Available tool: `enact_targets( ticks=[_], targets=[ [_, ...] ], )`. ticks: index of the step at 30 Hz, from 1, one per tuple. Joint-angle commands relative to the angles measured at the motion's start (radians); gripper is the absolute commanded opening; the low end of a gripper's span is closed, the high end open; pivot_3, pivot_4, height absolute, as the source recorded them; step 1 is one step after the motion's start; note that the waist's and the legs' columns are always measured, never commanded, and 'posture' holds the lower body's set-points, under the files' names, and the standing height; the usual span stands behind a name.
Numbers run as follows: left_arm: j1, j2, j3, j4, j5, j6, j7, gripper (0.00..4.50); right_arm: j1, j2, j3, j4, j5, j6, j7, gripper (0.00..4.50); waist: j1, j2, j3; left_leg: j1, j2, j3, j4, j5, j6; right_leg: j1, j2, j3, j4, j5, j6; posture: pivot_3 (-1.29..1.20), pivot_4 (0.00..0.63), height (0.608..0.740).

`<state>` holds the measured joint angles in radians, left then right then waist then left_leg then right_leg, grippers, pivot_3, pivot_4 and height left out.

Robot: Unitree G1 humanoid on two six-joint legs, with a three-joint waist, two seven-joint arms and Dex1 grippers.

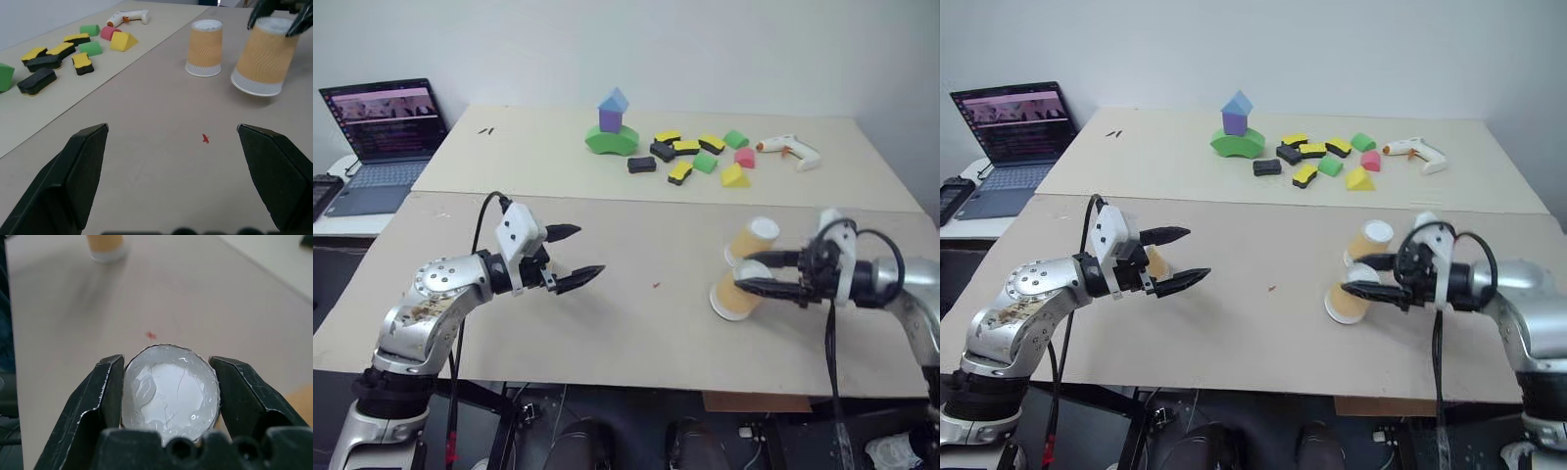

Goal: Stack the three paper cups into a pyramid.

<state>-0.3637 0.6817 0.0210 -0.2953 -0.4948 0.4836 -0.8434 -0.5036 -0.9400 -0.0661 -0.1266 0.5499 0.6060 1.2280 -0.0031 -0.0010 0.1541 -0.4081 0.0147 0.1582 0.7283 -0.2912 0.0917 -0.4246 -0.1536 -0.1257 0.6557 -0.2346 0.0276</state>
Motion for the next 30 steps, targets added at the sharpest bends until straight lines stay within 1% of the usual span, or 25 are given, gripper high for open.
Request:
enact_targets(
  ticks=[1,2,5,7,11,14,17,22,26,28,29,30],
  targets=[
    [-0.023,-0.011,0.005,-0.009,0.002,-0.011,-0.001,4.5,-0.198,0.019,0.118,0.05,-0.036,0.009,0.091,2.54,-0.002,-0.001,0.0,0.0,0.0,0.0,0.0,0.0,0.0,0.0,0.0,0.0,0.0,0.0,0.0,0.0,0.15,0.695],
    [-0.024,-0.016,-0.003,-0.006,0.01,-0.016,-0.001,4.5,-0.281,0.061,0.173,0.101,-0.071,-0.004,0.107,2.54,-0.005,-0.001,0.0,0.001,0.001,-0.001,0.0,0.0,0.0,0.001,-0.001,-0.001,0.0,0.0,0.0,0.0,0.15,0.695],
    [-0.032,-0.03,-0.016,-0.002,0.018,-0.02,0.0,4.5,-0.43,0.151,0.267,0.219,-0.131,-0.024,0.144,2.54,-0.011,-0.002,0.001,0.0,0.0,0.0,0.0,0.0,0.0,0.0,0.0,-0.001,0.0,0.0,0.0,0.0,0.15,0.695],
    [-0.036,-0.033,-0.019,-0.007,0.022,-0.022,-0.003,4.5,-0.499,0.213,0.309,0.311,-0.172,-0.043,0.155,2.54,-0.01,-0.002,0.001,-0.002,0.0,0.0,0.0,0.0,0.0,-0.001,0.002,-0.001,0.0,0.0,0.0,0.0,0.15,0.695],
    [-0.021,-0.035,-0.008,-0.021,0.016,-0.01,-0.001,4.5,-0.583,0.323,0.392,0.529,-0.278,-0.167,0.193,2.54,-0.007,-0.002,0.001,-0.006,-0.001,0.0,0.0,0.0,0.0,-0.002,0.003,-0.005,-0.001,0.0,0.0,0.0,0.15,0.695],
    [0.0,-0.042,0.001,-0.03,0.021,-0.011,0.016,4.5,-0.649,0.421,0.41,0.696,-0.321,-0.221,0.198,2.54,-0.013,-0.002,0.001,-0.007,-0.001,-0.001,0.0,0.0,0.0,-0.002,0.004,-0.006,0.0,0.0,0.0,0.0,0.15,0.695],
    [0.006,-0.045,0.003,-0.044,0.02,-0.005,0.023,4.5,-0.677,0.471,0.411,0.812,-0.368,-0.285,0.21,2.54,-0.013,-0.002,0.001,-0.007,-0.001,-0.001,0.0,0.0,0.0,-0.002,0.005,-0.007,0.001,0.0,0.0,0.0,0.15,0.695],
    [0.013,-0.041,0.011,-0.056,0.013,0.003,0.032,4.5,-0.694,0.512,0.399,0.936,-0.418,-0.351,0.202,2.54,-0.014,-0.002,0.001,-0.007,-0.001,-0.002,0.0,0.0,0.0,-0.002,0.005,-0.007,0.001,0.0,0.0,0.0,0.15,0.695],
    [0.018,-0.038,0.015,-0.059,0.013,0.005,0.035,4.5,-0.698,0.519,0.375,0.966,-0.433,-0.373,0.202,2.54,-0.018,-0.002,0.001,-0.007,-0.001,-0.002,0.0,0.0,0.0,-0.002,0.005,-0.007,0.001,0.0,0.0,0.0,0.15,0.695],
    [0.018,-0.038,0.015,-0.058,0.014,0.005,0.035,4.5,-0.695,0.517,0.367,0.963,-0.437,-0.381,0.202,3.53,-0.019,-0.002,0.001,-0.007,-0.001,-0.002,0.0,0.0,0.0,-0.002,0.005,-0.007,0.001,0.0,0.0,0.0,0.15,0.695],
    [0.018,-0.039,0.014,-0.056,0.015,0.004,0.035,4.5,-0.693,0.514,0.361,0.954,-0.435,-0.377,0.203,3.76,-0.02,-0.002,0.001,-0.007,-0.001,-0.002,0.0,0.0,0.0,-0.002,0.005,-0.007,0.001,0.0,0.0,0.0,0.15,0.695],
    [0.016,-0.042,0.012,-0.053,0.014,0.004,0.035,4.5,-0.69,0.51,0.355,0.942,-0.435,-0.374,0.199,4.12,-0.02,-0.002,0.001,-0.007,-0.001,-0.002,0.0,0.0,0.0,-0.002,0.005,-0.007,0.001,0.0,0.0,0.0,0.15,0.695]
  ],
)
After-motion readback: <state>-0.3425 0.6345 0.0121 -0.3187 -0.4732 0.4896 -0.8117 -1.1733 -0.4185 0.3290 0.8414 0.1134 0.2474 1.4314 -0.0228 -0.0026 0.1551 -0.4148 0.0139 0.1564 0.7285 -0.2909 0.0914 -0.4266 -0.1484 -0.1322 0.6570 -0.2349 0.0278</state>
